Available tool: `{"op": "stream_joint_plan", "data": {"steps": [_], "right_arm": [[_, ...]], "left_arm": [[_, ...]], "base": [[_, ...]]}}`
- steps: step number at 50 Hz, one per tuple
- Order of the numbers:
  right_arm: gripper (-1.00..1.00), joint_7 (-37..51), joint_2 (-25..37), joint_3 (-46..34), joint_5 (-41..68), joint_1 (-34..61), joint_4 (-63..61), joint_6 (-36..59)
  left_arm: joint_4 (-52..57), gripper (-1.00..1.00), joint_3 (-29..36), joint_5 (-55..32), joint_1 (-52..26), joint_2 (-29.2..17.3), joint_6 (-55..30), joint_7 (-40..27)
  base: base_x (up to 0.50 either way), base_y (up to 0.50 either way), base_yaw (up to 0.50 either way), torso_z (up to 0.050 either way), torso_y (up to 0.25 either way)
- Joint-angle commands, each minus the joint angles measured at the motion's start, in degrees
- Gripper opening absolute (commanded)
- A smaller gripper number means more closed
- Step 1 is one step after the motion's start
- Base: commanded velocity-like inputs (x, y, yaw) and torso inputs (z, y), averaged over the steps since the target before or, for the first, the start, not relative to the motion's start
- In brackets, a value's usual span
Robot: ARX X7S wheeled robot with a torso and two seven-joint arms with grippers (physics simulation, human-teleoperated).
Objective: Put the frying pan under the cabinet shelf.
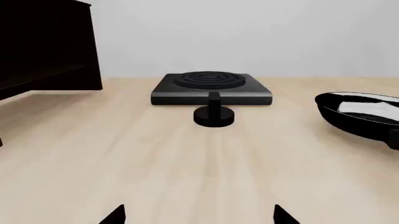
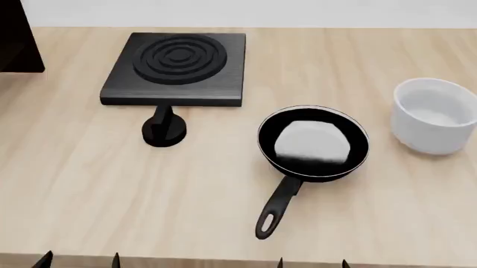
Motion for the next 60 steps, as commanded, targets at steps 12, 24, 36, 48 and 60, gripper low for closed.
{"op": "stream_joint_plan", "data": {"steps": [12, 24, 36, 48, 60], "right_arm": [[1.00, 14.65, 12.50, -15.01, 11.64, 1.34, 0.41, -1.93], [1.00, 15.47, 12.86, -15.61, 11.26, 1.70, -0.73, -0.34], [1.00, 18.29, 16.28, -13.73, 12.00, 0.89, -14.43, 6.88], [1.00, 20.51, 21.22, -9.80, 14.86, 0.79, -30.00, 16.35], [1.00, 22.28, 26.67, -6.16, 18.95, 8.35, -43.77, 31.07]], "left_arm": [[-0.19, 1.00, 3.16, -1.95, -0.05, -2.47, 0.43, -3.00], [0.89, 1.00, 4.66, -2.82, 0.02, -3.60, -1.15, -4.72], [11.49, 1.00, 5.24, -6.49, -0.13, -4.34, -9.56, -5.46], [29.95, 1.00, 2.53, -12.92, -1.85, -6.37, -21.22, -7.64], [46.93, 1.00, -0.40, -19.88, -10.14, -9.28, -36.89, -11.33]], "base": [[0.00, 0.00, 0.00, 0.000, 0.000], [0.00, 0.00, 0.00, 0.000, 0.000], [0.00, 0.00, 0.00, 0.000, 0.000], [0.00, 0.00, 0.00, 0.000, 0.000], [0.00, 0.00, 0.00, 0.000, 0.000]]}}
